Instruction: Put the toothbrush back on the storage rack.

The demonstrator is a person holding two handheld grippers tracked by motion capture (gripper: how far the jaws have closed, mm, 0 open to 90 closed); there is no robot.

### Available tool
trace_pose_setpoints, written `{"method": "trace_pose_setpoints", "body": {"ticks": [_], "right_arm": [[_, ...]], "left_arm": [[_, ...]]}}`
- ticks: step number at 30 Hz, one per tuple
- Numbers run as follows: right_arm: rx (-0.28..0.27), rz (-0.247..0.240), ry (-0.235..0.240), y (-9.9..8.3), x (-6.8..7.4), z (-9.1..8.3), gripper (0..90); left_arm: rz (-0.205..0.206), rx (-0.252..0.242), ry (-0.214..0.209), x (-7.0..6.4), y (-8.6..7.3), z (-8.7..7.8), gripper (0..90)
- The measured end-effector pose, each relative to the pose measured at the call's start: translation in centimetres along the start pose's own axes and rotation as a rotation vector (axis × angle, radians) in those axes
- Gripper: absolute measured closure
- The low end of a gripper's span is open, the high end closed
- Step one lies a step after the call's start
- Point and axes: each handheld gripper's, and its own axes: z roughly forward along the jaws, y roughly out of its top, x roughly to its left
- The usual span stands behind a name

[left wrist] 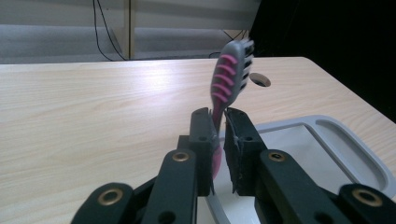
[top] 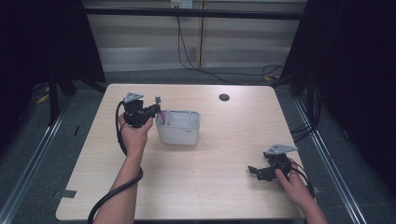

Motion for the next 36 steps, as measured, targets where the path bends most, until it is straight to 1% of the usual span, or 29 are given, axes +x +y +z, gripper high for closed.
{"method": "trace_pose_setpoints", "body": {"ticks": [7,11,14,17,19,27,32,36], "right_arm": [[0.0,0.0,0.0,0.0,0.0,0.0,8.2],[0.0,-0.001,0.0,0.0,-0.01,0.0,8.2],[0.0,-0.002,0.0,0.0,-0.01,0.0,8.2],[0.0,-0.002,0.0,0.0,-0.01,0.0,8.2],[0.0,-0.001,0.0,0.0,-0.01,0.0,8.2],[0.0,-0.002,0.0,0.0,-0.01,0.0,8.2],[0.0,-0.002,0.0,0.0,-0.01,0.0,8.2],[0.0,-0.002,0.0,0.0,-0.01,0.0,8.2]], "left_arm": [[-0.001,0.003,0.005,0.12,-0.04,-0.12,81.4],[0.009,0.008,0.01,0.16,-0.06,-0.21,80.0],[0.01,0.016,0.013,0.18,-0.17,-0.29,77.5],[0.01,0.012,0.015,0.26,-0.19,-0.35,74.3],[0.019,0.015,0.019,0.33,-0.16,-0.44,73.1],[0.04,0.028,0.014,0.28,-0.15,-0.62,68.9],[0.045,0.041,0.008,0.28,-0.24,-0.65,67.7],[0.041,0.048,0.001,0.25,-0.26,-0.63,65.8]]}}
